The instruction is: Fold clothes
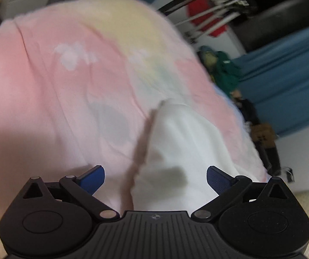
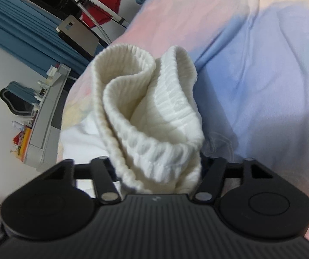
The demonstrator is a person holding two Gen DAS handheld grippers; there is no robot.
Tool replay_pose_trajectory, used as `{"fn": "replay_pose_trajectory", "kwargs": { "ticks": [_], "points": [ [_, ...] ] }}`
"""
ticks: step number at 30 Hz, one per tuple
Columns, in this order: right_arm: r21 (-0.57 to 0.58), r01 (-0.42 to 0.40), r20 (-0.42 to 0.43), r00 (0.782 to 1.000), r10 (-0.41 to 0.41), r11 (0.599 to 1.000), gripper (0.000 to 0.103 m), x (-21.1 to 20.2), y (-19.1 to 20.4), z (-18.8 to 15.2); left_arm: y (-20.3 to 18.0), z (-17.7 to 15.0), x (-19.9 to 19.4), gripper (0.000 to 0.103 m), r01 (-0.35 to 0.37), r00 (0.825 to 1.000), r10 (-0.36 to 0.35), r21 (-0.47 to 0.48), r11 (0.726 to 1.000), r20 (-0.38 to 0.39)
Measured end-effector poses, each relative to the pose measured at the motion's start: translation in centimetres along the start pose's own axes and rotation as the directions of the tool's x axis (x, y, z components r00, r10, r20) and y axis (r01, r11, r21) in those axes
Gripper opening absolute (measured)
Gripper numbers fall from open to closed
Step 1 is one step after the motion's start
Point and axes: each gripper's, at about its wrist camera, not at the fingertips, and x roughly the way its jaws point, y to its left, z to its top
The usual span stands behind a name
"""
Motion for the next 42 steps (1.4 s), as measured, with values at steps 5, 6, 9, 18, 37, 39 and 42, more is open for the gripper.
{"fn": "replay_pose_trajectory", "kwargs": {
  "ticks": [5,6,9,18,37,39,42],
  "points": [
    [-0.041,-0.053,0.056,0.997,0.056,0.998,0.051,-1.5,0.8,-0.1,-0.2,1.2,4.6,0.101,0.023,0.994,-0.024,-0.008,1.000,-0.111],
    [-0.036,-0.056,0.053,0.997,0.058,0.998,0.051,-1.5,0.6,-0.1,-0.3,1.1,5.4,0.101,0.025,0.991,-0.025,0.000,1.000,-0.131],
    [0.003,-0.039,0.022,0.999,0.039,0.999,0.057,-0.4,0.0,0.4,-0.4,0.5,6.3,0.100,0.034,0.991,-0.030,0.032,0.999,-0.130],
    [-0.011,0.022,-0.017,1.000,-0.022,1.000,0.091,2.8,0.3,0.3,0.2,-0.4,6.5,0.098,0.087,0.990,-0.085,0.017,0.996,-0.116],
    [-0.143,0.030,0.100,0.995,-0.016,0.989,0.050,-1.1,3.1,-0.9,-2.4,-3.6,6.1,0.065,0.062,0.997,-0.055,0.149,0.987,-0.047],
    [-0.149,0.023,0.118,0.993,-0.005,0.989,0.048,-1.6,3.5,-0.9,-2.7,-4.0,5.8,0.062,0.064,0.998,-0.060,0.158,0.985,-0.030],
    [-0.159,0.011,0.154,0.988,0.014,0.987,0.046,-2.4,4.2,-0.9,-3.2,-4.5,4.7,0.059,0.071,0.997,-0.073,0.171,0.983,0.002]
  ]
}}
